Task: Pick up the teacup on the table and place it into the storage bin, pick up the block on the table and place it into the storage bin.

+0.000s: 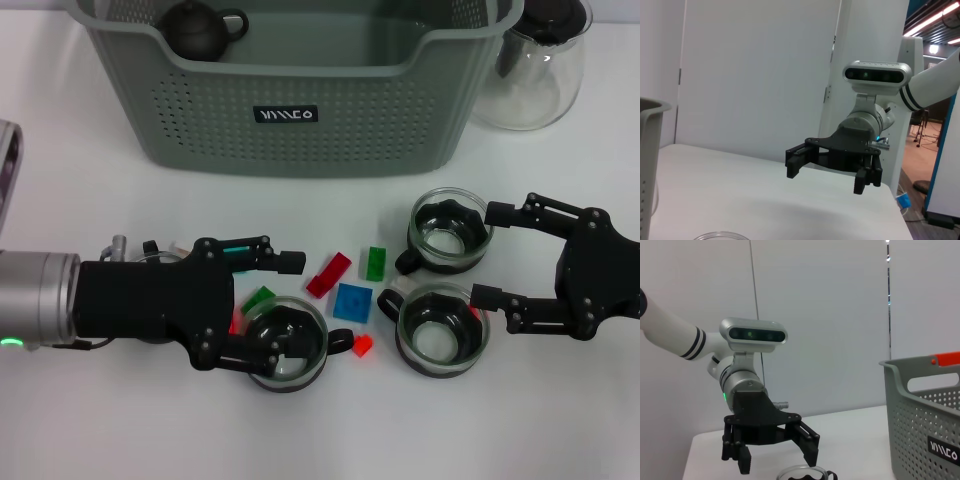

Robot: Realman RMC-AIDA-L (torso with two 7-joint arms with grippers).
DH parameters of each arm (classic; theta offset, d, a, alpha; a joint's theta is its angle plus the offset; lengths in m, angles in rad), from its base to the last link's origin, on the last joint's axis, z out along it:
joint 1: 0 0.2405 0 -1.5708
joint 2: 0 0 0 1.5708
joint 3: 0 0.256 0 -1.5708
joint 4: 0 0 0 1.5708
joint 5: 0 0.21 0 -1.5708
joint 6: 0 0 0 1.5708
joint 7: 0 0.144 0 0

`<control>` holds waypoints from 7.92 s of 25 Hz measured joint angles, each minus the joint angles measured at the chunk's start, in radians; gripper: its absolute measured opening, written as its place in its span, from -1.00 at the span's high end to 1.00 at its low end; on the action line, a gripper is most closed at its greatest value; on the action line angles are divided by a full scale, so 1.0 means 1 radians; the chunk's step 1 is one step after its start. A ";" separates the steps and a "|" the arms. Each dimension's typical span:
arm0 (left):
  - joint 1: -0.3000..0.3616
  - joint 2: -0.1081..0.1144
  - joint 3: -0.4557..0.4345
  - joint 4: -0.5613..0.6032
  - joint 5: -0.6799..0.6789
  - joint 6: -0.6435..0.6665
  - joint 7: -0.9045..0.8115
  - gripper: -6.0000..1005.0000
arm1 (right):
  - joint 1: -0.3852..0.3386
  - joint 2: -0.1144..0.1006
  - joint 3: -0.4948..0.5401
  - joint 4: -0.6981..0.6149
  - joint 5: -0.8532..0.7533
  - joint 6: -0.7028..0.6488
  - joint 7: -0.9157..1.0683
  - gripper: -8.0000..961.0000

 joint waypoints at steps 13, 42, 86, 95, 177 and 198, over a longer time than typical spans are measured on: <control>0.008 0.000 0.000 0.000 0.000 0.009 0.000 -0.70 | -0.003 0.000 0.000 0.001 0.000 0.000 0.007 -0.90; 0.129 0.021 -0.413 0.059 0.073 0.116 -0.059 -0.70 | 0.055 0.001 -0.300 -0.802 -0.204 -0.127 0.736 -0.81; 0.141 0.015 -0.451 -0.004 0.074 0.033 -0.059 -0.70 | 0.248 0.006 -0.871 -0.743 -0.509 0.236 1.153 0.04; 0.146 0.014 -0.451 -0.006 0.075 0.022 -0.058 -0.70 | 0.258 0.004 -0.872 -0.637 -0.469 0.287 1.081 0.04; 0.110 0.013 -0.445 -0.078 0.075 -0.081 -0.063 -0.69 | 0.782 -0.009 -0.643 -0.257 -0.460 0.919 1.613 0.88; 0.112 0.012 -0.443 -0.087 0.075 -0.082 -0.065 -0.69 | 0.896 -0.024 -0.658 0.082 -0.636 0.931 1.609 0.88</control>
